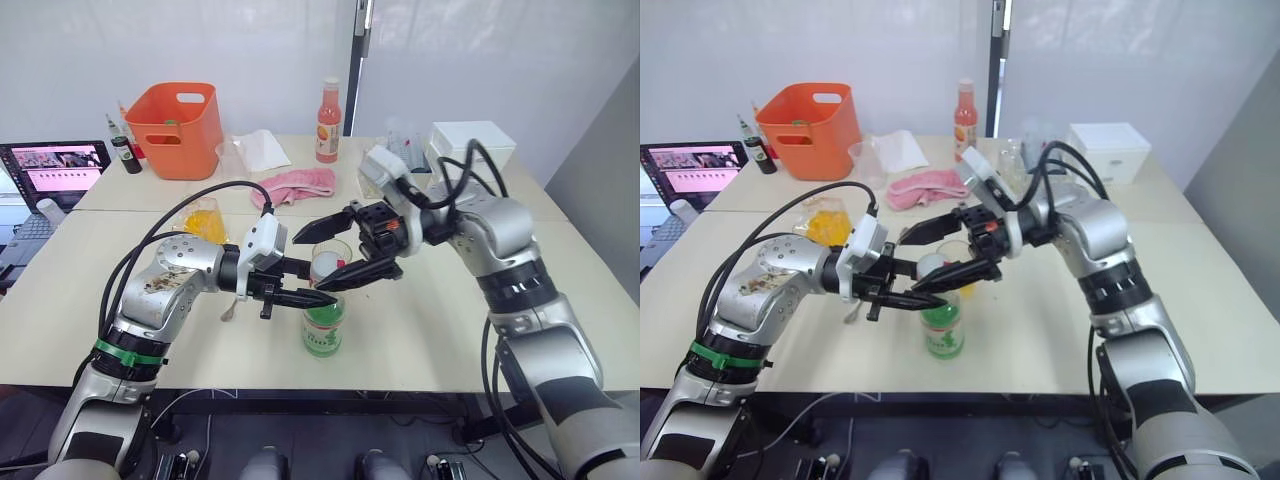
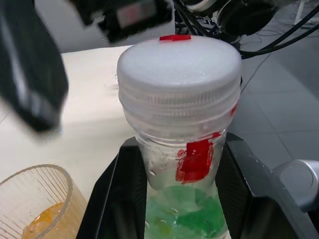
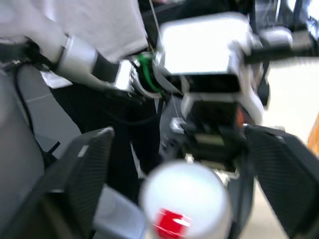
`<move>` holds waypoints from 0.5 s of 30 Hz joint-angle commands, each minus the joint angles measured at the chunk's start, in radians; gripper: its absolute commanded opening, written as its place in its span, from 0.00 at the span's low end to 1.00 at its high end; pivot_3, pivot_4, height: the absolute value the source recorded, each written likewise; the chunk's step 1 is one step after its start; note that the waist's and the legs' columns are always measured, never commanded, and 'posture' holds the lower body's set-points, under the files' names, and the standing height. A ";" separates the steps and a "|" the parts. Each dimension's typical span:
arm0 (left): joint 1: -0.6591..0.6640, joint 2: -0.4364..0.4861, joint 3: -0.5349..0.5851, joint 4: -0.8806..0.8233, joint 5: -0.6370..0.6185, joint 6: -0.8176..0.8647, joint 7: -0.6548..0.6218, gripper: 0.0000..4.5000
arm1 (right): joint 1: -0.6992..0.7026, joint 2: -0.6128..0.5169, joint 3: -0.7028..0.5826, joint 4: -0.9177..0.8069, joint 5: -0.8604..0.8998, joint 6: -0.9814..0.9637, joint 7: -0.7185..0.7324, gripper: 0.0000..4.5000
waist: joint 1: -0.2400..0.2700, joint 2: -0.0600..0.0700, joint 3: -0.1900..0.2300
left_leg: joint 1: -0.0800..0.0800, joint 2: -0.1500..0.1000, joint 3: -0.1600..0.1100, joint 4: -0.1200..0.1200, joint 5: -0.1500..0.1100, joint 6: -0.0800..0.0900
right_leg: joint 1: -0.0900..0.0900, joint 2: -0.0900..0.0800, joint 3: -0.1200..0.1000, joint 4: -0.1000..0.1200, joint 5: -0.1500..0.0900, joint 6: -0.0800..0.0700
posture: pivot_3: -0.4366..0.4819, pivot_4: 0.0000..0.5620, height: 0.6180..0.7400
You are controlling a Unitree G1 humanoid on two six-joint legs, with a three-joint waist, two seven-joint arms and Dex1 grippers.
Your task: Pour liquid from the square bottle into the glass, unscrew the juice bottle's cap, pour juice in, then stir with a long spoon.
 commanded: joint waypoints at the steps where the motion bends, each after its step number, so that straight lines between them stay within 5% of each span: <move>1: -0.009 -0.001 -0.004 -0.002 0.025 -0.014 0.007 0.31 | 0.079 -0.028 -0.097 -0.208 0.052 0.080 -0.164 0.97 | 0.000 0.000 0.000 | 0.000 0.000 0.000 0.000 0.000 0.000 | 0.000 0.000 0.000 0.000 0.000 0.000 | 0.48 0.27 0.79; 8: 0.002 0.002 0.003 -0.014 0.024 -0.015 0.004 0.31 | 0.260 0.014 -0.212 -0.509 0.055 0.252 -0.607 0.97 | 0.000 0.000 0.000 | 0.000 0.000 0.000 0.000 0.000 0.000 | 0.000 0.000 0.001 0.001 0.000 0.000 | 0.48 0.27 0.79; 15: 0.003 0.002 0.000 -0.008 0.025 -0.019 -0.002 0.31 | 0.323 0.052 -0.271 -0.660 0.172 0.382 -0.805 0.97 | -0.002 0.000 0.000 | 0.000 0.000 0.000 0.000 0.000 0.000 | 0.000 0.000 0.001 0.000 0.000 0.000 | 0.48 0.27 0.79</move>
